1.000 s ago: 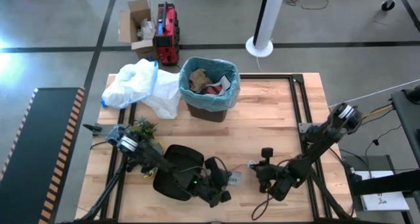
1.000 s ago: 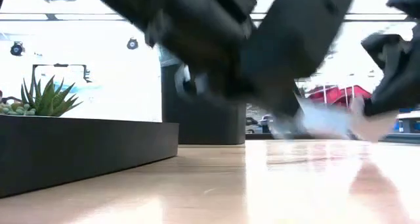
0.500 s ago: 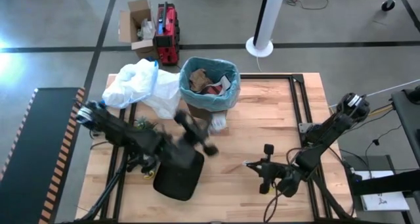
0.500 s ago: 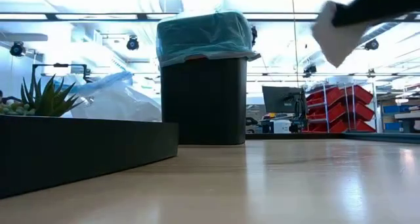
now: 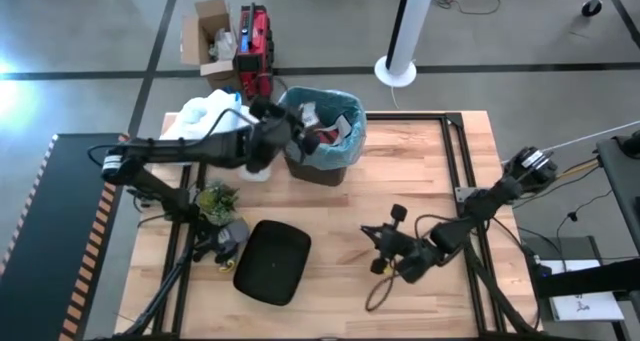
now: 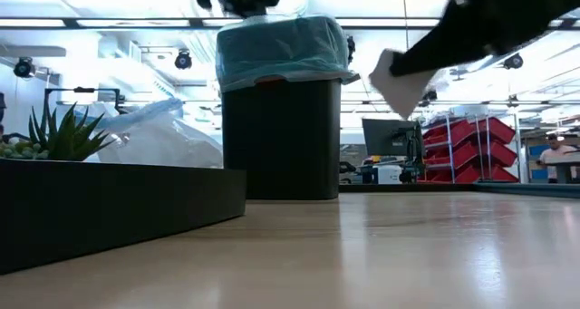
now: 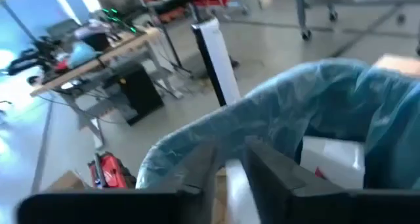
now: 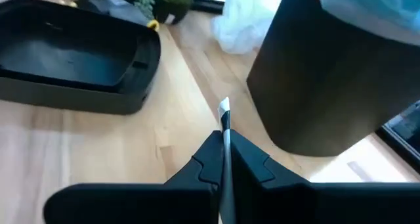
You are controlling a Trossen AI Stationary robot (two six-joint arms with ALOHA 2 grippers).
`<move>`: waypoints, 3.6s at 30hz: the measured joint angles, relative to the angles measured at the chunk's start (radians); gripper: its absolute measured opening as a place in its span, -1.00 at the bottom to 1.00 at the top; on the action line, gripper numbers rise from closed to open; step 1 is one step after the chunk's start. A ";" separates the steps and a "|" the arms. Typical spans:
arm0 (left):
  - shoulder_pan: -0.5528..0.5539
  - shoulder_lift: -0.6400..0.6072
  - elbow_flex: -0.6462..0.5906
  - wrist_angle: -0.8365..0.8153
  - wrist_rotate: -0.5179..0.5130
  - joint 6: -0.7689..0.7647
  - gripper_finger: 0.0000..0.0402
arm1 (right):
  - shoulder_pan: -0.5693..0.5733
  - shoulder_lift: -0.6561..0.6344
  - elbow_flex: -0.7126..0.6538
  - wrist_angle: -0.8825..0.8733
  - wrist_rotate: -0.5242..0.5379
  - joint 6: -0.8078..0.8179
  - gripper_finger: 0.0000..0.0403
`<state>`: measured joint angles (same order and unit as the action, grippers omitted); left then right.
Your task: Place trash/remove bag and relplace
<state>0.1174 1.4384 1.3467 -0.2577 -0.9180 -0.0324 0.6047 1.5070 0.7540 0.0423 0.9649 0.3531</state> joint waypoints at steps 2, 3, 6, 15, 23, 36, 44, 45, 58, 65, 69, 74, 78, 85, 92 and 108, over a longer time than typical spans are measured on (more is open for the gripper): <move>0.033 0.000 0.000 -0.012 0.057 0.024 -0.56 | -0.035 -0.007 0.020 -0.003 -0.011 -0.021 -1.00; 0.042 -0.001 0.009 -0.028 0.072 0.044 -0.47 | -0.056 -0.017 0.035 -0.001 -0.027 -0.045 -1.00; 0.047 -0.016 0.053 -0.128 0.061 0.091 -0.25 | -0.115 -0.064 0.097 0.001 -0.082 -0.168 -0.96; -0.075 -0.197 0.073 -0.454 0.041 0.013 0.14 | -0.391 -0.134 0.396 0.019 -0.363 -0.626 -0.72; -0.213 -0.390 -0.182 -0.484 0.028 -0.176 0.19 | -0.732 -0.062 0.571 0.012 -0.647 -0.563 -0.76; -0.250 -0.396 -0.619 -0.126 0.030 -0.262 0.04 | -0.792 -0.079 0.608 -0.221 -0.747 -0.395 0.20; -0.302 -0.264 -0.783 0.417 0.044 -0.144 0.00 | -0.701 -0.106 0.594 -0.448 -0.721 -0.416 0.38; -0.308 -0.242 -0.800 0.490 0.043 -0.110 -0.01 | -0.680 -0.105 0.584 -0.457 -0.717 -0.417 0.37; -0.316 0.101 -0.755 0.753 -0.049 0.243 -0.04 | -0.480 -0.147 0.456 -0.450 -0.380 -0.378 0.20; -0.328 0.194 -0.628 0.755 -0.052 0.316 -0.03 | -0.479 -0.167 0.446 -0.401 -0.339 -0.468 0.21; -0.327 0.223 -0.566 0.755 -0.052 0.321 -0.06 | -0.476 -0.214 0.446 -0.363 -0.340 -0.518 0.25; -0.327 0.239 -0.506 0.755 -0.052 0.382 -0.10 | -0.456 -0.277 0.406 -0.359 -0.340 -0.472 0.25; -0.332 0.237 -0.463 0.759 -0.059 0.426 -0.13 | -0.432 -0.308 0.319 -0.354 -0.345 -0.417 0.21; -0.413 0.184 -0.436 0.747 -0.292 0.606 -0.18 | -0.384 -0.311 0.093 -0.192 -0.347 -0.368 0.17; -0.454 0.012 -0.459 0.358 -0.505 0.435 -0.26 | -0.385 -0.293 -0.080 -0.005 -0.335 -0.276 0.23; -0.056 -0.367 -0.644 -0.069 -0.133 -0.050 -0.70 | -0.466 -0.150 -0.283 0.412 -0.333 -0.258 0.15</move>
<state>0.0609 1.0710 0.7025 -0.3267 -1.0512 -0.0823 0.1384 1.3574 0.4709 0.4541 0.6315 0.0955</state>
